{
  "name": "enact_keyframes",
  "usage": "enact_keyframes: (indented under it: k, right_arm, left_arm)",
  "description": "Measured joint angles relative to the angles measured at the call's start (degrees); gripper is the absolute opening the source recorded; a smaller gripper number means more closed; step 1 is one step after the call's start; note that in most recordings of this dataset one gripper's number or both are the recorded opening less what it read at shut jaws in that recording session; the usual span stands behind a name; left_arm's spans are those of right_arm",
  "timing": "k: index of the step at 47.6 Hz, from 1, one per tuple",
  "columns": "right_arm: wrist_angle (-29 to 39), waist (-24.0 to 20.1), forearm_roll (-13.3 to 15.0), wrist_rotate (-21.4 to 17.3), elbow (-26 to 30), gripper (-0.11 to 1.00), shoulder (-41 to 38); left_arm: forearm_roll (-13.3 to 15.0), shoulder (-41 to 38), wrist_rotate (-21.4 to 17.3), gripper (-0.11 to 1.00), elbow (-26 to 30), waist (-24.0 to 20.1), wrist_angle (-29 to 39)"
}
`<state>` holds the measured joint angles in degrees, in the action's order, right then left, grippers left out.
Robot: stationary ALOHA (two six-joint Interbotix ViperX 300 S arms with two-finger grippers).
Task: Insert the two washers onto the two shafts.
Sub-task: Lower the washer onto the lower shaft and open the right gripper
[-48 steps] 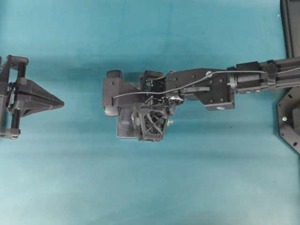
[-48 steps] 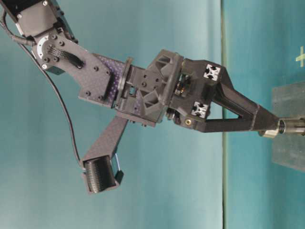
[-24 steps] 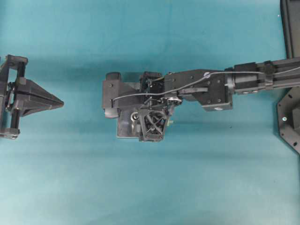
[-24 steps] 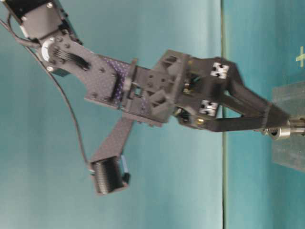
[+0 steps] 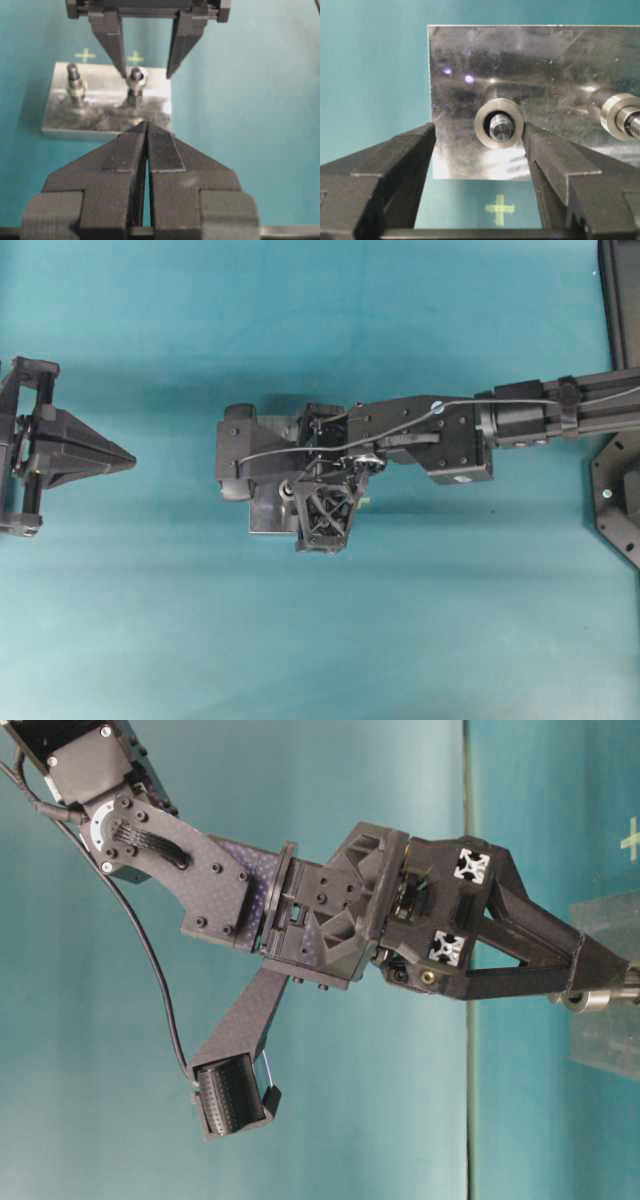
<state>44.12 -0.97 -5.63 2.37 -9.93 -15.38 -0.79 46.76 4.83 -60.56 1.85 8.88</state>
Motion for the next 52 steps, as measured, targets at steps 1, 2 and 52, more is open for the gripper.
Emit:
enact_keyframes:
  k: [1,2,52]
  right_arm:
    - [0.1,0.0,0.0,0.0,0.0,0.71,0.0]
    - [0.1,0.0,0.0,0.0,0.1,0.71,0.0]
    - [7.0,-1.4,1.5,-0.3,4.1,0.66,-3.6]
  left_arm:
    - [0.0,0.0,0.0,0.0,0.0,0.0,0.0]
    - [0.0,0.0,0.0,0.0,0.0,-0.1,0.0]
    - [0.0,0.4,0.1,0.0,-0.3,0.2,-0.1]
